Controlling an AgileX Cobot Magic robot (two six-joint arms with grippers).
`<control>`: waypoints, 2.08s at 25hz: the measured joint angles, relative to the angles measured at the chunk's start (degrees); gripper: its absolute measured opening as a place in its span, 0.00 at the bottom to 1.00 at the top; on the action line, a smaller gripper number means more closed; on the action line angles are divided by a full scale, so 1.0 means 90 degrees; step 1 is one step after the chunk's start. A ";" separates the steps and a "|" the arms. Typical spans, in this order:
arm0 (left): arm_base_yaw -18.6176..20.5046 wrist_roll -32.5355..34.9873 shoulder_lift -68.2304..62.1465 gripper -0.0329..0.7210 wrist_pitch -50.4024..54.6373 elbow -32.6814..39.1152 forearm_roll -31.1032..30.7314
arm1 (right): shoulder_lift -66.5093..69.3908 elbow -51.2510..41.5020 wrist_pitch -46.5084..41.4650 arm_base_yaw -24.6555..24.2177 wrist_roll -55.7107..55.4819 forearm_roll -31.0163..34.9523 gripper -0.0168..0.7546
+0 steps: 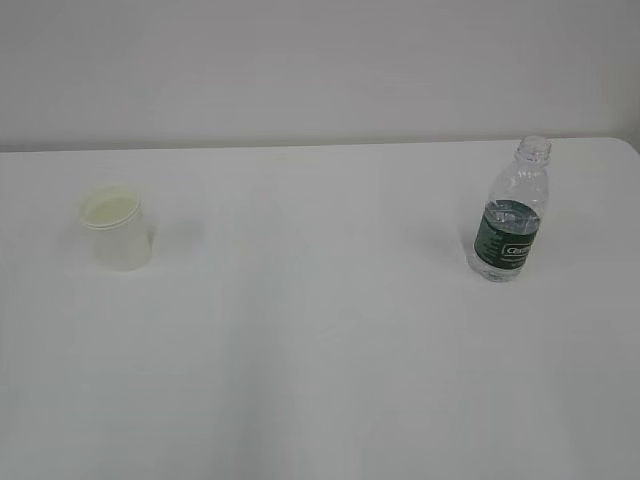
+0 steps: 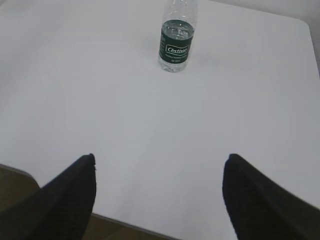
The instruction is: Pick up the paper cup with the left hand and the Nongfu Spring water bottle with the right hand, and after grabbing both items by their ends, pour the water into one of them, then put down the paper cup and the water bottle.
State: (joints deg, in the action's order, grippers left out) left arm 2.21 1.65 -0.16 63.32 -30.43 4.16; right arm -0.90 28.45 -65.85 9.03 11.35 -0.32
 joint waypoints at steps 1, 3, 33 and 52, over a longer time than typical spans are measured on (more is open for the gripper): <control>0.0042 0.0000 0.0000 0.64 0.0000 0.0000 0.0010 | 0.0000 0.0000 0.0000 0.0000 0.0000 0.0000 0.79; 0.0084 0.0000 0.0000 0.64 0.0000 0.0000 0.0010 | 0.0000 0.0000 0.0000 0.0000 0.0000 0.0000 0.79; 0.0096 0.0000 0.0000 0.61 0.0000 0.0000 0.0025 | 0.0000 0.0000 0.0000 -0.0794 0.0000 0.0036 0.79; 0.0096 0.0000 0.0000 0.56 0.0000 0.0000 0.0029 | 0.0000 0.0000 0.0000 -0.0794 0.0000 0.0036 0.78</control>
State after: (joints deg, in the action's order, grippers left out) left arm 3.07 1.65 -0.16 63.32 -30.43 4.42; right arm -0.90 28.45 -65.85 1.89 11.35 0.00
